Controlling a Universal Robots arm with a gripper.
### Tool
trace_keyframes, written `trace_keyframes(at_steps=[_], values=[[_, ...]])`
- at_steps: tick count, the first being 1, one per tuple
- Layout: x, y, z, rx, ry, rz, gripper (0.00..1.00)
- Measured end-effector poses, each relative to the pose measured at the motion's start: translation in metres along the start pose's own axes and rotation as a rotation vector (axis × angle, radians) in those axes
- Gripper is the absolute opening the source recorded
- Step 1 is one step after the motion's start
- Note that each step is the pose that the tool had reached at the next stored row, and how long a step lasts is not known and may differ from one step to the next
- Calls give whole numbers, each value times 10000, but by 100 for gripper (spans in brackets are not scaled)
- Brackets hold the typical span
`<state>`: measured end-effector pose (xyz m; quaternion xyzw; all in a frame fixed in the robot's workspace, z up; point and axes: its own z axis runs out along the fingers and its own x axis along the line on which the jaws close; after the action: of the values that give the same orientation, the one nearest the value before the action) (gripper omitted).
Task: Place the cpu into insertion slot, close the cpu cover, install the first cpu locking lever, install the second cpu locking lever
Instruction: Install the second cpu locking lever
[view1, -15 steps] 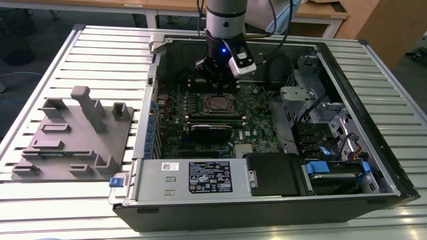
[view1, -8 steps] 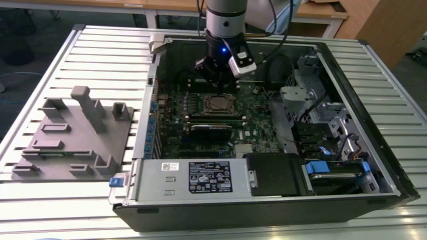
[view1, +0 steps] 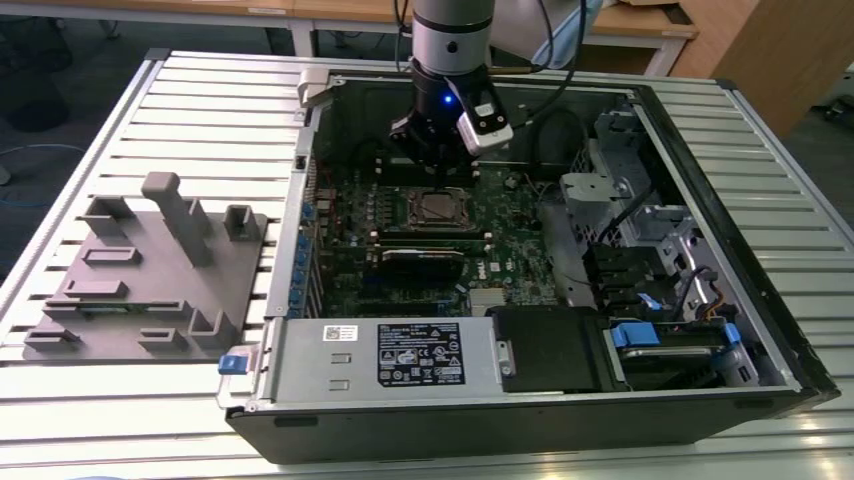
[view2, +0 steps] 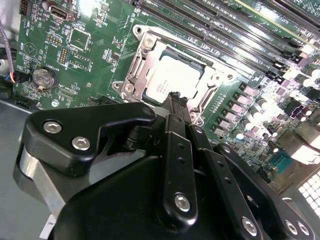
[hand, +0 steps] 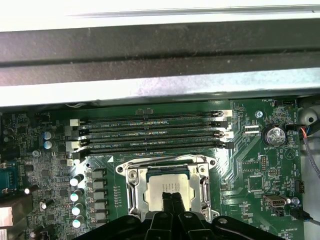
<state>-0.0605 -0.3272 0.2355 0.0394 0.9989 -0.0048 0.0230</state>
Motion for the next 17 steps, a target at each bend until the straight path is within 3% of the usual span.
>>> trace_keyframes(at_steps=[8, 17], values=[[-4, -53, 2, -3, -2, 3, 10], [-29, -163, 9, -4, -2, 3, 10]])
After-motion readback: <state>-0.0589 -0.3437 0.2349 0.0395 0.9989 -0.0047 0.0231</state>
